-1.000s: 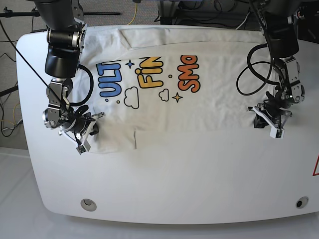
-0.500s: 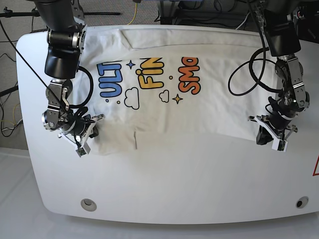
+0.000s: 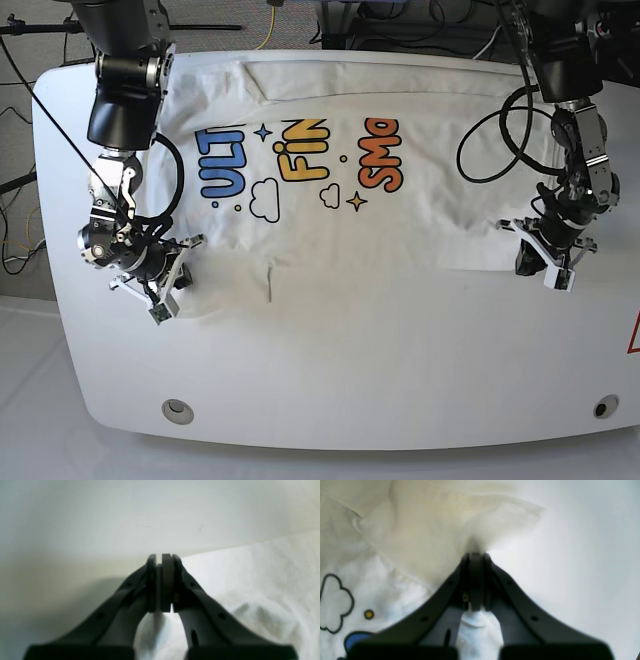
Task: Fold the T-shirt properly
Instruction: 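Drag the hem with both grippers over the print toward the collar edge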
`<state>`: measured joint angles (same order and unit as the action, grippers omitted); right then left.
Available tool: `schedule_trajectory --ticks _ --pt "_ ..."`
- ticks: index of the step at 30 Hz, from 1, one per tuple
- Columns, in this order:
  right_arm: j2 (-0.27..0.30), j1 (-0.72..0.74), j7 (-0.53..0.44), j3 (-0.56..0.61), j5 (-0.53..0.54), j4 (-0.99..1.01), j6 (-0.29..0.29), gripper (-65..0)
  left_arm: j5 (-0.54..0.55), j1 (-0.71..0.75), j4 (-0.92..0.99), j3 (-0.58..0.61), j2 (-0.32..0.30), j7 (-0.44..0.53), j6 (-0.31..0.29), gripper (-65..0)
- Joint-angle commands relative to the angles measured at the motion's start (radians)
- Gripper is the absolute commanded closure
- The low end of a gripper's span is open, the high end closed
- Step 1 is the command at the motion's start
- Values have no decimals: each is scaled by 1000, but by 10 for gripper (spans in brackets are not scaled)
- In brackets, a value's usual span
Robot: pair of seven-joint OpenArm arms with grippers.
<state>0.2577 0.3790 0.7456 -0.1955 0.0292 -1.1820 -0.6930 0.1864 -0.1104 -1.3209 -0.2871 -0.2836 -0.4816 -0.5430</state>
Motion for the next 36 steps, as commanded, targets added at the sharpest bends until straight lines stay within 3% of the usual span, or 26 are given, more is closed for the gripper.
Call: schedule_trajectory --ticks 1,16,36 --pt "9 27 -7 -4 8 -13 -5 0 15 11 -39 -5 -13 8 -2 -23" --pt "4 14 86 -5 8 -93 -5 -2 27 156 -221 -8 -21 15 -4 -15" --pt "-9 -87 284 -41 16 -406 -5 -3 26 244 -360 -53 -25 14 -4 -10"
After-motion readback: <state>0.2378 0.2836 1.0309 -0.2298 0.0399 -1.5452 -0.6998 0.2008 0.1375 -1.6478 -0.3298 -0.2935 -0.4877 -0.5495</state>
